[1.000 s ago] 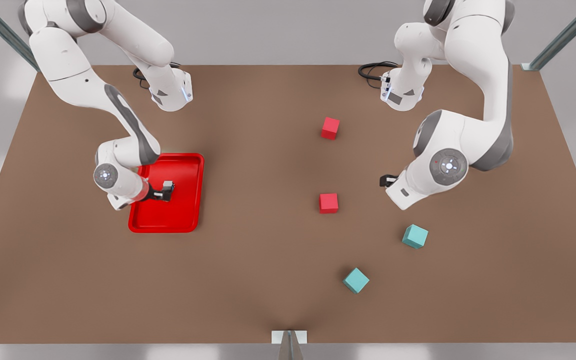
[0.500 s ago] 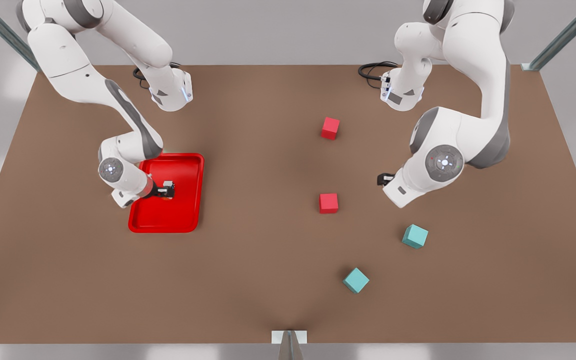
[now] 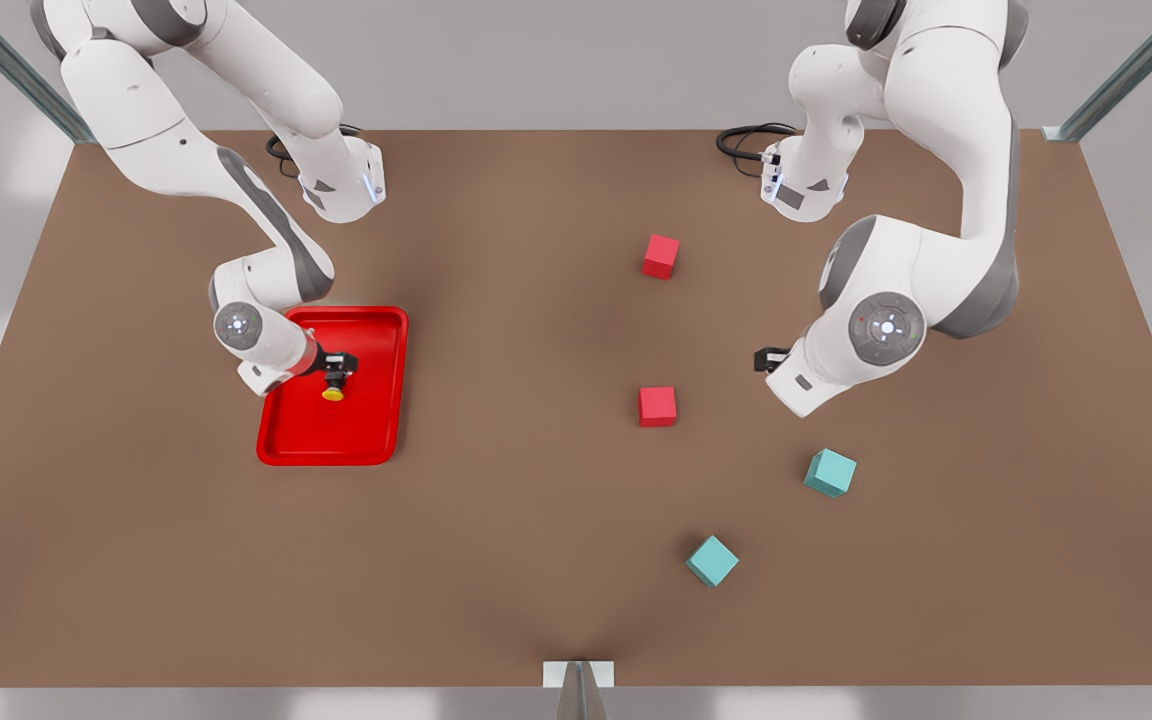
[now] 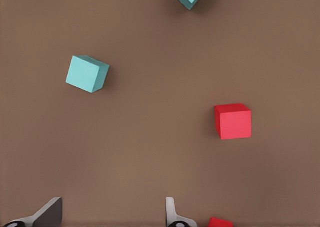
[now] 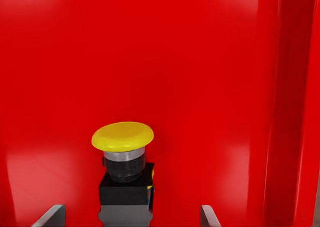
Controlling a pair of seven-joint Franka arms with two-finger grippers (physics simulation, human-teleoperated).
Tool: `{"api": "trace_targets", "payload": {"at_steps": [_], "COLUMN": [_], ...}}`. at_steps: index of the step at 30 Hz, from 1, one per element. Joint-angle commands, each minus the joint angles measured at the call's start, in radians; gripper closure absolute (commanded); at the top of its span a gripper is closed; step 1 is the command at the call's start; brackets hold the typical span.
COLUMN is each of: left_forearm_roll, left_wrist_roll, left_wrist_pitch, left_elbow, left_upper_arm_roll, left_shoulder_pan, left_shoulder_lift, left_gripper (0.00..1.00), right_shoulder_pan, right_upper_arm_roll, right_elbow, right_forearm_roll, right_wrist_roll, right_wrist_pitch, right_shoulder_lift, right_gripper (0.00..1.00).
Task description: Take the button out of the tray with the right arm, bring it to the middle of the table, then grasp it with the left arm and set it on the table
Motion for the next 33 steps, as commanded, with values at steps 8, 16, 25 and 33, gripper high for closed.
{"api": "trace_targets", "payload": {"at_steps": [8, 16, 25, 33], "left_forearm_roll": [0.002, 0.003, 0.002, 0.003], "left_wrist_roll": [-0.018, -0.018, -0.021, -0.021], "left_wrist_pitch": [-0.004, -0.006, -0.006, -0.013], "left_elbow": [0.001, 0.002, 0.004, 0.007], "left_upper_arm_roll": [0.0, 0.0, 0.0, 0.0], "left_shoulder_pan": [-0.003, -0.003, -0.004, -0.004], "left_shoulder_lift": [-0.003, -0.003, -0.003, -0.008], "left_gripper": [0.0, 0.0, 0.0, 0.0], "right_shoulder_pan": [-0.008, -0.019, -0.018, -0.027], "right_upper_arm_roll": [-0.003, -0.005, -0.005, -0.003], "right_elbow": [0.001, 0.003, 0.003, 0.006], "right_forearm_roll": [-0.043, -0.061, -0.064, -0.063], "right_wrist_roll": [-0.006, -0.005, -0.003, -0.003], "right_wrist_pitch": [0.042, 0.053, 0.053, 0.043], "right_shoulder_lift": [0.066, 0.081, 0.078, 0.054], "right_gripper": [0.0, 0.22, 0.5, 0.55]}}
